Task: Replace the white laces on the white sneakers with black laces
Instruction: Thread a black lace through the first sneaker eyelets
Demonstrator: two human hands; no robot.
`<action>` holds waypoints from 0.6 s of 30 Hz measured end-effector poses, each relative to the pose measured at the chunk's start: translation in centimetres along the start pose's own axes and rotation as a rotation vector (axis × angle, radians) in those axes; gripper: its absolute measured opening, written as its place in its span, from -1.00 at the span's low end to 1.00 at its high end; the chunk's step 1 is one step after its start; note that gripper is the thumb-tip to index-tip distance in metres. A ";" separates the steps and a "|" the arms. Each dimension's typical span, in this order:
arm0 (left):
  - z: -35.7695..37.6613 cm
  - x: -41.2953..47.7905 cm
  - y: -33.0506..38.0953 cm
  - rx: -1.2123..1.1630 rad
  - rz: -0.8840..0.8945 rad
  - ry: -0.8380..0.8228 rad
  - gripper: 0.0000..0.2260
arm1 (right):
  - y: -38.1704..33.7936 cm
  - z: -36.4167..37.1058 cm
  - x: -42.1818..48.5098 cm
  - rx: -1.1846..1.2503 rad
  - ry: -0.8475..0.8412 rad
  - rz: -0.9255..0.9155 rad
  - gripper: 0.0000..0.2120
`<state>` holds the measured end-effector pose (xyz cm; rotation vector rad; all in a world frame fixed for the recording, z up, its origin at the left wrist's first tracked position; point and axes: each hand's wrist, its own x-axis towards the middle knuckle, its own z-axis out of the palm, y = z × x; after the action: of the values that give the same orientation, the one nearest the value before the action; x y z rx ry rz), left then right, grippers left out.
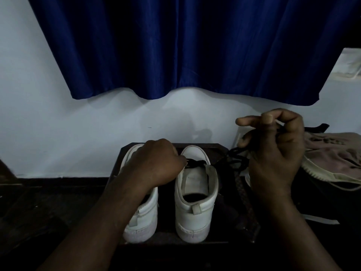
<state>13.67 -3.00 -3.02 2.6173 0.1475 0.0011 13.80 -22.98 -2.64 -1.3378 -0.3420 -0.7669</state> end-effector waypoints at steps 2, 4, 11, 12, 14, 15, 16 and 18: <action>0.0 -0.1 0.0 -0.019 -0.007 0.004 -0.68 | -0.4 -0.1 0.1 -0.015 -0.003 -0.057 -0.90; -0.1 -0.1 0.0 -0.036 -0.013 0.005 -0.67 | -0.3 -0.2 0.3 -0.025 -0.022 -0.045 -0.87; -0.4 -0.2 0.1 -0.091 0.001 -0.010 -0.64 | 3.9 0.7 -1.0 -0.259 -0.225 0.334 -0.79; -0.5 -0.3 0.2 -0.086 0.007 -0.021 -0.63 | 3.9 0.9 -0.8 -0.271 -0.225 0.409 -0.79; -0.6 -0.5 0.2 -0.078 0.021 -0.043 -0.64 | 3.7 1.1 -0.4 -0.246 -0.209 0.546 -0.87; -0.7 -0.6 0.2 -0.076 0.025 -0.050 -0.66 | 3.5 1.1 -0.3 -0.234 -0.227 0.596 -0.85; -0.8 -0.7 0.2 -0.074 0.027 -0.053 -0.69 | 3.3 1.3 -0.2 -0.219 -0.261 0.638 -0.77; -0.9 -0.6 0.2 -0.070 0.015 -0.053 -0.75 | 2.9 1.6 -0.6 -0.180 -0.349 0.684 -0.70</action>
<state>13.10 -2.75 -2.16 2.5463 0.1073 -0.0571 15.67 -21.13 -4.83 -1.6283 -0.0692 0.0106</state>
